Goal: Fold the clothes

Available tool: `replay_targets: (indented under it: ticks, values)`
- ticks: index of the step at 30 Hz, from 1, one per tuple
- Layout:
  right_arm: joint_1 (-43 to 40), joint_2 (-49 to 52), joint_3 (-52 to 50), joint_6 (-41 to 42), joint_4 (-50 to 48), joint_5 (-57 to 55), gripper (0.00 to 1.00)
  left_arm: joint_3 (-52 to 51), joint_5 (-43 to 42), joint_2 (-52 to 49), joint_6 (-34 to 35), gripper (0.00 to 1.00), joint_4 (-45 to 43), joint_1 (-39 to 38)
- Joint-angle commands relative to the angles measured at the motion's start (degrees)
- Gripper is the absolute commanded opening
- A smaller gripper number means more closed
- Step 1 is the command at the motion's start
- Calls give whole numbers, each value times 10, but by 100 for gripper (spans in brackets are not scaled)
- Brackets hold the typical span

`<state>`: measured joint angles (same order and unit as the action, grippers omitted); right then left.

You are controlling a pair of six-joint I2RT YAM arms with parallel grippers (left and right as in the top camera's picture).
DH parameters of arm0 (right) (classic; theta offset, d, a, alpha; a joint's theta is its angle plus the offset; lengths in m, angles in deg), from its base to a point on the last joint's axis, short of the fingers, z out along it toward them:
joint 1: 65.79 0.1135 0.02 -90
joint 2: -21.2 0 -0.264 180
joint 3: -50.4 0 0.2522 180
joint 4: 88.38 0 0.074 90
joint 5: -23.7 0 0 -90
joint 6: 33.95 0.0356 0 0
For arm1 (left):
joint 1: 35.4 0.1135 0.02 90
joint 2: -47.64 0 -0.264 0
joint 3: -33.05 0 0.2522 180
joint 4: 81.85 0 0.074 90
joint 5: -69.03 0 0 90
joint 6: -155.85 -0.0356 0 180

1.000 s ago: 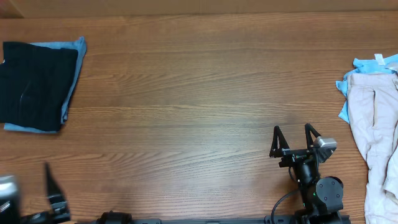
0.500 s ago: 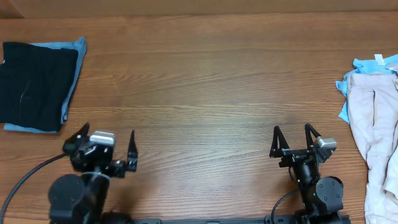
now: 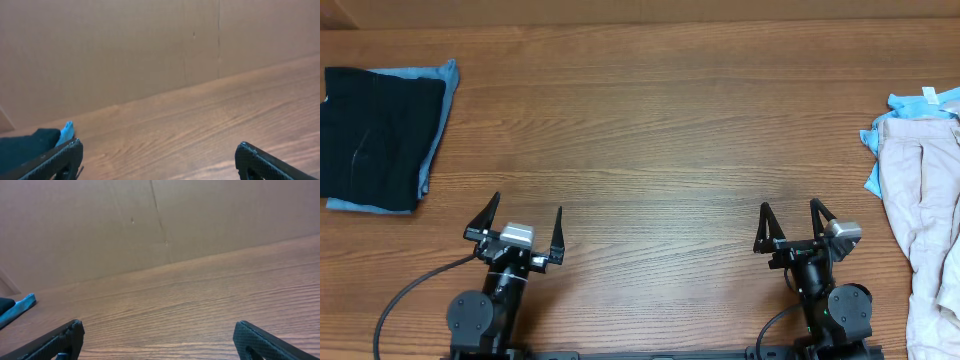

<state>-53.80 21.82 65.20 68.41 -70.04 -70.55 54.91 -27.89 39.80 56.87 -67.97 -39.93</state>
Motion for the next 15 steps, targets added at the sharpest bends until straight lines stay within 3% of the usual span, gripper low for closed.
replay_targets:
  ticks: [1, 11, 15]
  values:
    - [-2, -4, -6, -2, -2, 3, 100, -59, -6, 45, 9, 100, -19, 0]
    - [-2, -4, -6, -2, -2, 3, 100, -78, 1, 77, -3, 100, 35, 0]
    - [-2, -4, -6, -2, -2, 3, 100, -78, 84, 77, 53, 100, 35, 0]
